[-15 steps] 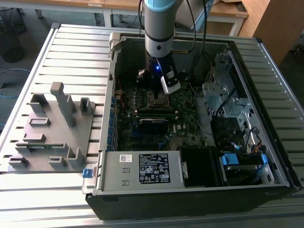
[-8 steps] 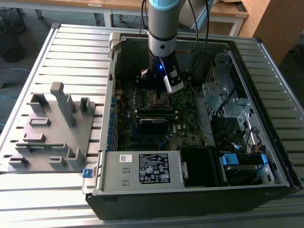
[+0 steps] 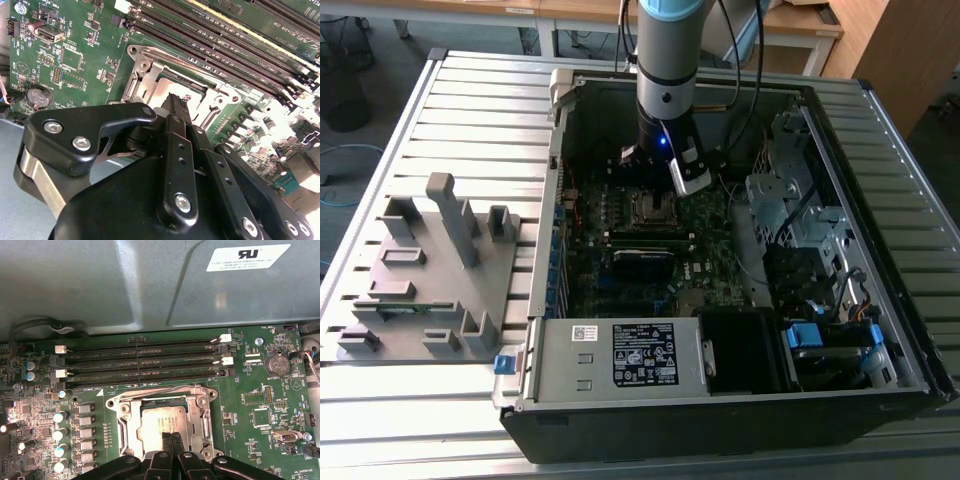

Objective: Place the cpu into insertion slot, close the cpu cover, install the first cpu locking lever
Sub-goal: 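Install the first cpu locking lever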

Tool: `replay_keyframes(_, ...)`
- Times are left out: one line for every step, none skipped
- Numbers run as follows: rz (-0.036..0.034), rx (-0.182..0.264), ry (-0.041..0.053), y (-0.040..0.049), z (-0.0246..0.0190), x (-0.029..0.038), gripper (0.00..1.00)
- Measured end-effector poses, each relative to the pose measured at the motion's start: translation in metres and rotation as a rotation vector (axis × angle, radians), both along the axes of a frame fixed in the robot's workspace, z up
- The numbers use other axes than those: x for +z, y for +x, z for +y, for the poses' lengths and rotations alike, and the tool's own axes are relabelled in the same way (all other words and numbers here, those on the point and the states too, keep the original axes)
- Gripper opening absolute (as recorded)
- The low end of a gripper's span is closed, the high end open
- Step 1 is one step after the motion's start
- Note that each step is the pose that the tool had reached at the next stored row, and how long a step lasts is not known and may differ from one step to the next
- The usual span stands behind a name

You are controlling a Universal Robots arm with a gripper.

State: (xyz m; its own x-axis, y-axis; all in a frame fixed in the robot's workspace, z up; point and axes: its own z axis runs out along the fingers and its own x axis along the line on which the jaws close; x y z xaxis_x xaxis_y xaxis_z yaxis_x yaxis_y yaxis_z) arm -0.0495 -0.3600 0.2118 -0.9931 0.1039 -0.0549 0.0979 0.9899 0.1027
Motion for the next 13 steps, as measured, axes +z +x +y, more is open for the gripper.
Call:
replay_keyframes(0.0000, 0.000, 0.0000, 0.0000, 0.0000, 0.0000, 0.10)
replay_keyframes(0.0000, 0.000, 0.0000, 0.0010, 0.0000, 0.0000, 0.10)
replay_keyframes(0.0000, 0.000, 0.0000, 0.0020, 0.0000, 0.0000, 0.10)
replay_keyframes(0.0000, 0.000, 0.0000, 0.0021, 0.0000, 0.0000, 0.10)
replay_keyframes(0.0000, 0.000, 0.0000, 0.0021, 0.0000, 0.0000, 0.10)
replay_keyframes(0.0000, 0.000, 0.0001, 0.0021, 0.0000, 0.0000, 0.10)
replay_keyframes(0.0000, 0.000, 0.0000, 0.0021, 0.0000, 0.0001, 0.10)
replay_keyframes(-0.0001, 0.000, 0.0001, 0.0021, 0.0001, 0.0002, 0.10)
replay_keyframes(-0.0001, 0.000, 0.0001, 0.0021, 0.0001, 0.0002, 0.10)
replay_keyframes(-0.0001, 0.000, 0.0000, 0.0021, 0.0000, 0.0002, 0.10)
replay_keyframes(-0.0001, 0.000, -0.0001, 0.0021, 0.0000, 0.0002, 0.10)
replay_keyframes(0.0000, 0.000, -0.0002, 0.0021, 0.0000, 0.0003, 0.10)
replay_keyframes(0.0000, 0.000, -0.0003, 0.0021, 0.0000, 0.0003, 0.10)
